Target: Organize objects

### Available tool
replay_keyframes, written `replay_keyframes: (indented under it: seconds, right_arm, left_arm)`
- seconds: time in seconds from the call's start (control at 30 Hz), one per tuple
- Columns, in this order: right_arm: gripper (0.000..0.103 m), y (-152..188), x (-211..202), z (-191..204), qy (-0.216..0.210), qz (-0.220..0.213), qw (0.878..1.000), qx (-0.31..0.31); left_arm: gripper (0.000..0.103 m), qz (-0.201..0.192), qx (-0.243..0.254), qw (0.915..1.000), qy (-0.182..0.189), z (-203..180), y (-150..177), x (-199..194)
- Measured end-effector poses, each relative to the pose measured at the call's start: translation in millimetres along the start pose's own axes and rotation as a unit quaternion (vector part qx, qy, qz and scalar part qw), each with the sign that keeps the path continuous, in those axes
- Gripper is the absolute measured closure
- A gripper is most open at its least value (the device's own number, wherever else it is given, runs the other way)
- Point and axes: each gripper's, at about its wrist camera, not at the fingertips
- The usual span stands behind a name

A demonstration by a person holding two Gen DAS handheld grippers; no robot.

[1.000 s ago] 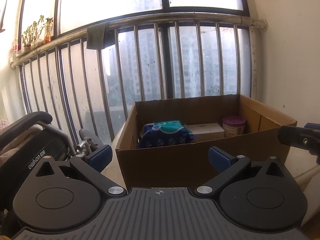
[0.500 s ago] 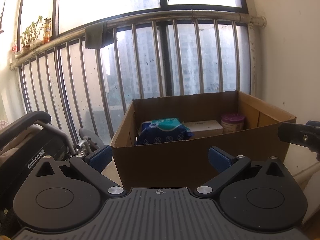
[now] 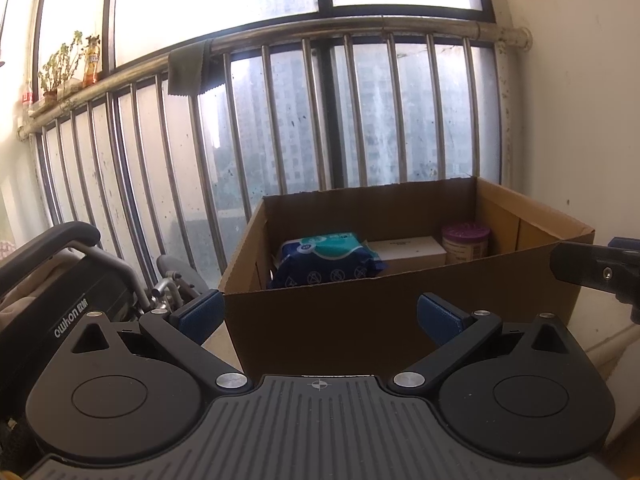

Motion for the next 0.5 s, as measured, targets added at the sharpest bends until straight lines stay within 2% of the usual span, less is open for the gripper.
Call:
replay_keyframes:
  seconds: [0.5]
  right_arm:
    - [0.018,1.5,0.3,-5.1,0.005,0.002,1.0,0.004]
  left_arm:
    - [0.0,0.005,0.003,1.0,0.002,-2.9,2.0,2.8]
Point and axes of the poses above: each gripper's, at about its wrist camera, not at the fingertips, and x roughly the way its jaws point, z to its left, y to its underside, and after that the axes turned 11 degrees about -y, right-handed
